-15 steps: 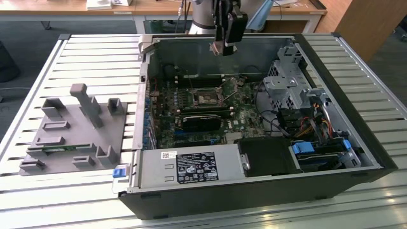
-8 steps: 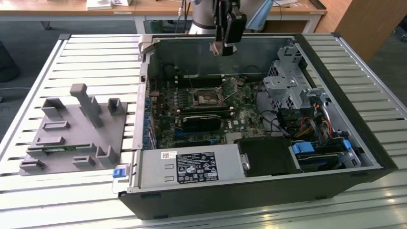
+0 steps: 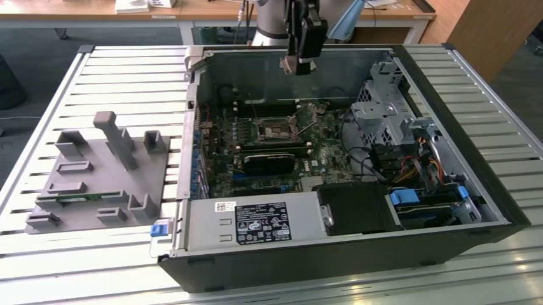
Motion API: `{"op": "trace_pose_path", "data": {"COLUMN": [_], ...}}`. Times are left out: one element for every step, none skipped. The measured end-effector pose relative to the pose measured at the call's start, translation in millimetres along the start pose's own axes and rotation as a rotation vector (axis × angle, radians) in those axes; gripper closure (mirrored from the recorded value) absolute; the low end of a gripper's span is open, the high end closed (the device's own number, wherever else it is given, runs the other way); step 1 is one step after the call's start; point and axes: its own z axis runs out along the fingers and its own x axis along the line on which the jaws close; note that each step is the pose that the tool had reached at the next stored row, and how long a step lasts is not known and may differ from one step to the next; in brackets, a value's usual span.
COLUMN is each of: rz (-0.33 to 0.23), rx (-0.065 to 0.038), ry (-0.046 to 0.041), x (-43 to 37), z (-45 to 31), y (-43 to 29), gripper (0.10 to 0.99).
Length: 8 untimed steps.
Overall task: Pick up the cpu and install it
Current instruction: 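Place the cpu into insertion slot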
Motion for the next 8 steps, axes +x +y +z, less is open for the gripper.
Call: {"op": "trace_pose_path", "data": {"rz": [0.003, 0.007, 0.009, 0.011, 0.013, 0.014, 0.015, 0.015], "rx": [0.000, 0.000, 0.000, 0.000, 0.000, 0.000, 0.000, 0.000], "ry": [-0.0002, -0.0004, -0.0006, -0.0007, -0.0008, -0.0009, -0.0010, -0.0010], "x": [0.0, 0.0, 0.0, 0.0, 0.0, 0.1, 0.1, 0.1], "z": [0.1, 0.2, 0.3, 0.4, 0.5, 0.7, 1.0, 1.2], "y": [0.0, 0.0, 0.0, 0.0, 0.0, 0.0, 0.0, -0.1], "gripper": [0.553, 0.553, 0.553, 0.553, 0.553, 0.553, 0.553, 0.553]}}
